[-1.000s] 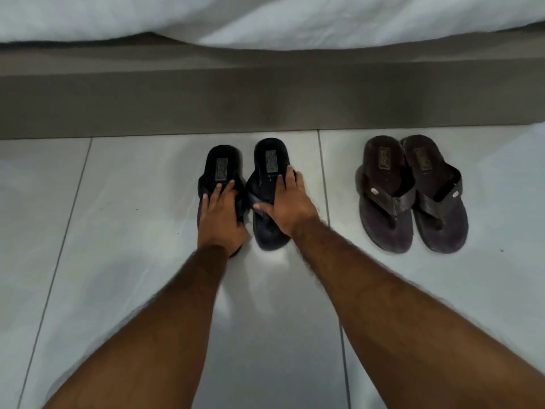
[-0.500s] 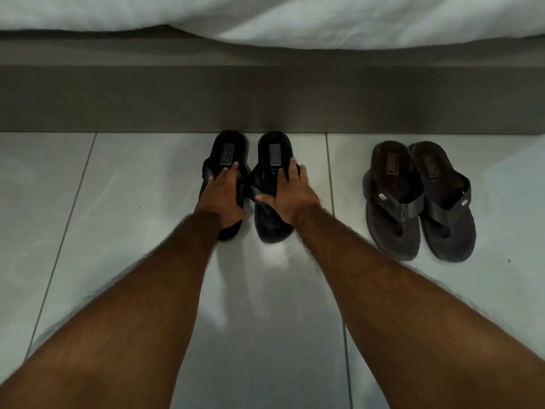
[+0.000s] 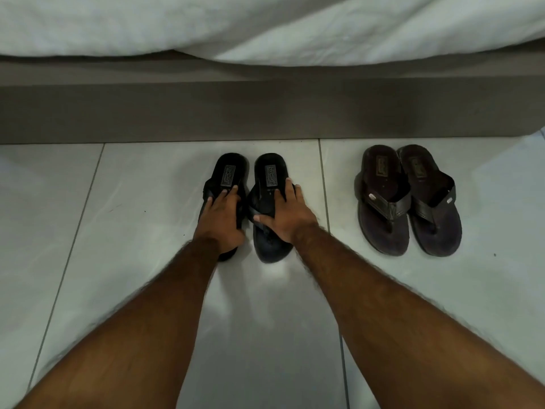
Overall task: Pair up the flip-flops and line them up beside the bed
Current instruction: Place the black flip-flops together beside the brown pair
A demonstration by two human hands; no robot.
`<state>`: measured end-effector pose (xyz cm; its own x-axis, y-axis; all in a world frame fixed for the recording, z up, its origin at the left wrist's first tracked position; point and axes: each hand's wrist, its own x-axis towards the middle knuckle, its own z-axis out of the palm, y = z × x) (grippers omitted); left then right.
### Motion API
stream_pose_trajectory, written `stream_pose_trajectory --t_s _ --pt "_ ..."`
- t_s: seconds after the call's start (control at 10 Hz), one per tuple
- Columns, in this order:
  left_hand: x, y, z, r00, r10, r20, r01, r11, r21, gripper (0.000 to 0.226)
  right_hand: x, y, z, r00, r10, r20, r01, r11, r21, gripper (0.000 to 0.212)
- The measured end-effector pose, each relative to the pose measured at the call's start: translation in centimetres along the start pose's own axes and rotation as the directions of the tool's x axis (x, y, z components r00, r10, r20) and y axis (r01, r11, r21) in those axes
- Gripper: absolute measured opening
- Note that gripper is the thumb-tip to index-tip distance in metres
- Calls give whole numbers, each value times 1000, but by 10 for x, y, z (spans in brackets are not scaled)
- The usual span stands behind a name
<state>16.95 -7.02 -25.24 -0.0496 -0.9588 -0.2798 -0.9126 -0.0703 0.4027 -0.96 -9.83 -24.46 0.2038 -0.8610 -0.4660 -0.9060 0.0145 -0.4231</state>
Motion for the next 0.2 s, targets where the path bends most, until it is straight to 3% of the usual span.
stream_pose_trajectory --t_s 0.1,0.2 --pt "-3 9 -11 999 38 13 -39 995 93 91 -12 5 -15 998 -22 -64 22 1000 2 100" --pt "-15 41 -38 988 139 -61 -126 975 182 95 -42 22 -53 984 -49 -169 42 998 -45 97"
